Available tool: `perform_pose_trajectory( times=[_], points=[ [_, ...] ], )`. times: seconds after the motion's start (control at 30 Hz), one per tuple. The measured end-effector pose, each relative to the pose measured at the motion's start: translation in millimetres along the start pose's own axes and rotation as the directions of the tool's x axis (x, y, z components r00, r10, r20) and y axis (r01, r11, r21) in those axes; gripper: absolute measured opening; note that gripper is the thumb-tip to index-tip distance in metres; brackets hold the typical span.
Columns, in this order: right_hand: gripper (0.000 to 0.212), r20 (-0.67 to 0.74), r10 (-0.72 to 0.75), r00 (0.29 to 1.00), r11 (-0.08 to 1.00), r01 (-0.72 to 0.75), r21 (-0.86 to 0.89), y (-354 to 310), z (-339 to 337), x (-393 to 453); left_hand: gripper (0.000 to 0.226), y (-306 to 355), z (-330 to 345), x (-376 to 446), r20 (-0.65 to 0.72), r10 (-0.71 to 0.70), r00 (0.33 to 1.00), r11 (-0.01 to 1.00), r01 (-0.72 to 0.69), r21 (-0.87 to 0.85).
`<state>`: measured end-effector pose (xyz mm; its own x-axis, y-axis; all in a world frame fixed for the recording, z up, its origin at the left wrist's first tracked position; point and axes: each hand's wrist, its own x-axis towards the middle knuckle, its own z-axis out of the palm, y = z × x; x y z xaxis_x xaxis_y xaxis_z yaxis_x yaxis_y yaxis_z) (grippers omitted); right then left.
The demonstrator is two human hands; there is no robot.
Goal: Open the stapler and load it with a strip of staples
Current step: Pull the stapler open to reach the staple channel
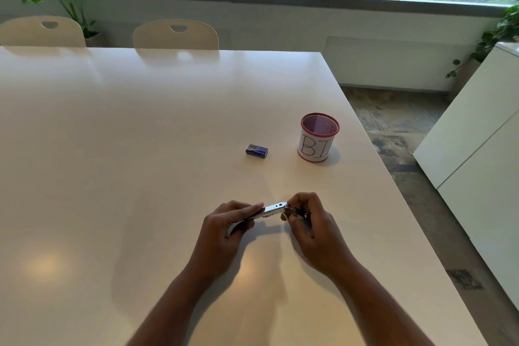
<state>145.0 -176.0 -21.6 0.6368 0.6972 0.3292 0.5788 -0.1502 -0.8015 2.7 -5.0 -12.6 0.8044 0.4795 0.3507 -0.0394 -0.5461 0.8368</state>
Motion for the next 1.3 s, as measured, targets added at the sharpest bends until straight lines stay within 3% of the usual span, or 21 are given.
perform_pose_trajectory(
  times=[0.23,0.53,0.67,0.8,1.03,1.1,1.17,1.3],
  points=[
    [0.024,-0.006,-0.068,0.998,0.996,0.067,-0.066,-5,7,-1,0.054,6,-7,3,-0.006,0.088,0.996,0.992,-0.087,0.088],
    [0.02,-0.095,-0.098,0.991,0.989,0.087,-0.12,-9,20,4,0.041,-4,-29,5,-0.153,-0.006,0.988,0.999,0.013,0.046],
    [0.021,-0.203,-0.125,0.971,0.987,0.101,-0.123,-14,21,10,0.032,-13,-30,7,-0.288,-0.017,0.958,0.996,0.04,0.074],
    [0.019,-0.175,-0.122,0.977,0.955,0.067,-0.29,-11,18,16,0.028,-24,-28,6,-0.377,-0.136,0.916,0.986,0.164,0.042],
    [0.019,-0.17,-0.086,0.982,0.949,0.029,-0.314,-16,18,13,0.022,-21,-24,3,-0.345,-0.076,0.935,0.979,0.135,0.15],
    [0.018,-0.24,-0.025,0.971,0.976,-0.028,-0.217,-18,16,14,0.022,-19,-23,2,-0.327,-0.069,0.942,0.979,0.126,0.157],
    [0.013,-0.261,0.132,0.956,0.99,-0.139,-0.005,-23,16,15,0.024,-17,-24,2,-0.315,-0.06,0.947,0.985,0.108,0.138],
    [0.011,-0.063,0.389,0.919,0.866,-0.341,0.366,-36,16,11,0.027,-15,-20,-2,-0.269,-0.056,0.961,0.996,0.072,0.048]
  ],
)
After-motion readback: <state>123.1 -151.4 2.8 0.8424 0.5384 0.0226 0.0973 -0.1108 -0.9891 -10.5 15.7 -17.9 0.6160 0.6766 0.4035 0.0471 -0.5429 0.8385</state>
